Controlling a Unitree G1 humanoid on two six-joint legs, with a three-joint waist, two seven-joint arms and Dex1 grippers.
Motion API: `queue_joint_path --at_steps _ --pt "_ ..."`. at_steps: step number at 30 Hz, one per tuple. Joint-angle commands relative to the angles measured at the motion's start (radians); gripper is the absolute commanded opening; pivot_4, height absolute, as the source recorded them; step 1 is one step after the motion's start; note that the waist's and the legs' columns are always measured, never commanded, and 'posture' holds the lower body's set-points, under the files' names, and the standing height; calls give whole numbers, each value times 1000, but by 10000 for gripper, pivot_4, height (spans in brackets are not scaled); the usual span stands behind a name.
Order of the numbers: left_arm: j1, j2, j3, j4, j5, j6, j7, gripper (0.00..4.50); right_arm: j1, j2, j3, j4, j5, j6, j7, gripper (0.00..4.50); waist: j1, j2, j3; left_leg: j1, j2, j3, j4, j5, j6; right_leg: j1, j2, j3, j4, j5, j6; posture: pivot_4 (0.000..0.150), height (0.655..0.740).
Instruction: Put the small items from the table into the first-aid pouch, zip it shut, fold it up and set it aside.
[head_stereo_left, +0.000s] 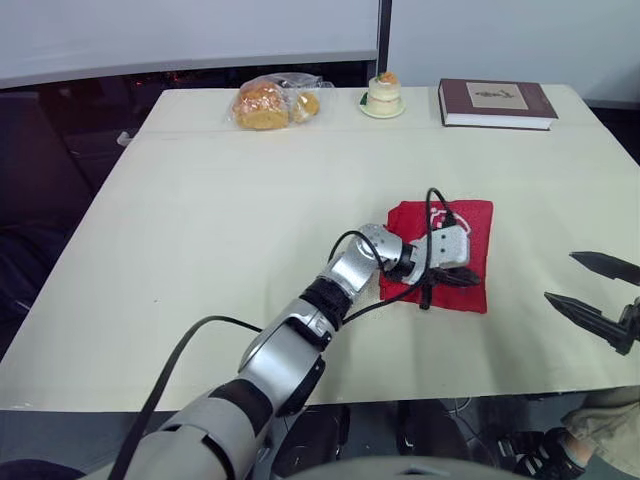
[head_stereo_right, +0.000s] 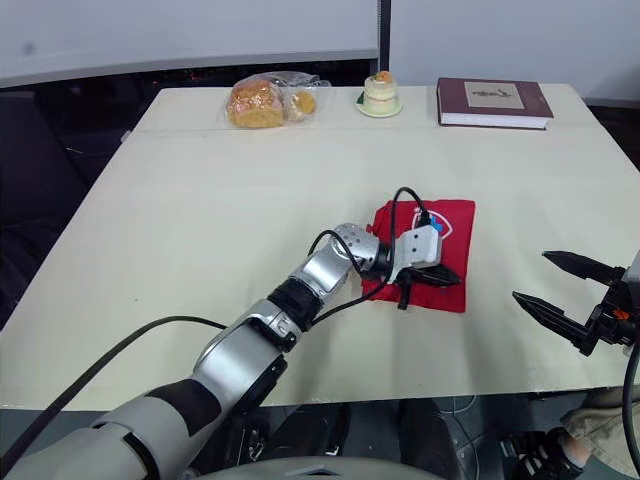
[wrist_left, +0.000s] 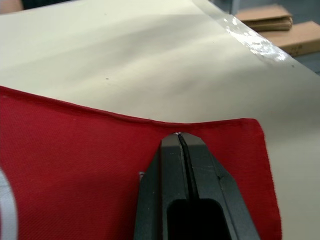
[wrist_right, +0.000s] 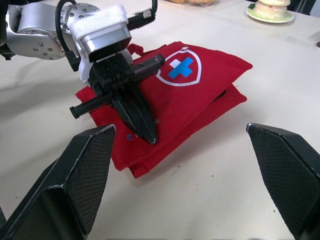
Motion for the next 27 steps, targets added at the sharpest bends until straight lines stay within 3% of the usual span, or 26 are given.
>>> queue_joint_path --at_steps 1,4,8,12,15,20,27 --pt "25 -6 -26 43 24 44 -44 272 5 4 -35 -30 10 -20 -4 45000 1 0 0 0 0 0 0 0 0 0 0 0 0 0 0 1500 7289" --pt "44 -7 -18 -1 -8 66 -111 272 11 6 -37 -32 10 -23 -5 45000 1 0 0 0 0 0 0 1 -1 0 0 0 0 0 0 1500 7289" --pt "58 -18 58 -141 -151 186 -224 272 14 8 -37 -32 9 -26 -9 45000 -2 0 0 0 0 0 0 1 -1 0 0 0 0 0 0 1500 7289" --pt "4 -26 159 -199 -264 295 -241 272 11 10 -33 -30 5 -30 -14 45000 -5 0 0 -1 0 0 0 1 -1 -1 1 0 0 0 0 1500 7289" --pt "-98 -35 258 -133 -316 303 -186 272 7 12 -29 -29 3 -31 -18 45000 -4 0 1 -1 0 0 0 2 -3 -1 1 0 0 0 0 1500 7289" --pt "-253 -43 328 123 -245 156 4 272 4 11 -27 -29 3 -31 -20 45000 -2 0 1 -1 0 0 1 2 -3 -1 1 -1 0 0 0 1500 7289" --pt "-330 -63 274 374 -91 13 100 272 15 15 -33 -40 6 -33 -23 45000 -3 -1 1 -2 0 0 0 2 -3 -1 1 -1 0 0 1 1500 7289"
